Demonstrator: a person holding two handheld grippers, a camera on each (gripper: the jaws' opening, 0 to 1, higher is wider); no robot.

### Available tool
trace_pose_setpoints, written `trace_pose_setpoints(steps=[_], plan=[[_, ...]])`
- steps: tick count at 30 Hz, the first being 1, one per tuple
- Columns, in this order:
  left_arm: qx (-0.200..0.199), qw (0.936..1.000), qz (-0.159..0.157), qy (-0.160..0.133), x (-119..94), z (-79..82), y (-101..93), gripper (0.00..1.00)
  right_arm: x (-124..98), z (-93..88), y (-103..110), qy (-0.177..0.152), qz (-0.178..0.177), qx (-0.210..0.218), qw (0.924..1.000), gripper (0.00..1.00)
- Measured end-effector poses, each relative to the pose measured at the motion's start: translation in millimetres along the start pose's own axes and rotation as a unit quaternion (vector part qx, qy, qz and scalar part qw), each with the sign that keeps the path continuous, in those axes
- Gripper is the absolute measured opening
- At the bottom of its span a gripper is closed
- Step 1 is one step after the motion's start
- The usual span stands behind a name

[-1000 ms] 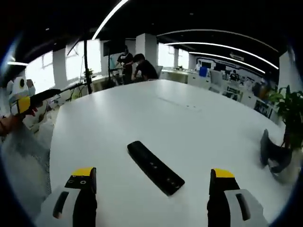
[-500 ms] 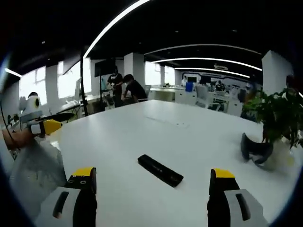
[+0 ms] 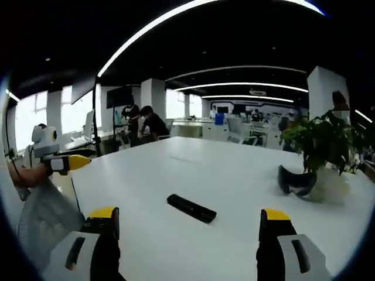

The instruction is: Press the specified remote control buttons in sequence, fully releasing each button before pressing the next.

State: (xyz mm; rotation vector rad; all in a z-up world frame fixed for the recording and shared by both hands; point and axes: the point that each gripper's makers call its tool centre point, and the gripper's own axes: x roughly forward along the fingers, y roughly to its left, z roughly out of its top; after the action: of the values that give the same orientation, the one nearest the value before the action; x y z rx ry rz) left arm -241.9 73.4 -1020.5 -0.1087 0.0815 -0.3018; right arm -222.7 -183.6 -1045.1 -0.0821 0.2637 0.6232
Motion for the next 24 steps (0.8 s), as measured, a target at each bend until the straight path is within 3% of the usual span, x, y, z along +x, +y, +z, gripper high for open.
trace_pose_setpoints(steps=[4,6,9,24], plan=[[0.001,0.9998,0.009,-0.020,-6,9.4,4.9,0.98,2,3.3,-1,-0.011,-0.001,0.000,0.9999,0.99],[-0.005,0.9994,0.016,-0.032,-9,14.4,8.5,0.98,0,-0.9,-1,-0.004,0.003,0.016,0.9999,0.99],[-0.019,0.9987,0.020,-0.042,-11,17.9,10.7,0.98,0,-6.9,-3,0.013,-0.004,-0.001,0.9999,0.99],[-0.016,0.9992,0.028,-0.021,-8,9.9,14.5,0.95,-3,-6.3,-13,0.006,-0.016,0.012,0.9998,0.96]])
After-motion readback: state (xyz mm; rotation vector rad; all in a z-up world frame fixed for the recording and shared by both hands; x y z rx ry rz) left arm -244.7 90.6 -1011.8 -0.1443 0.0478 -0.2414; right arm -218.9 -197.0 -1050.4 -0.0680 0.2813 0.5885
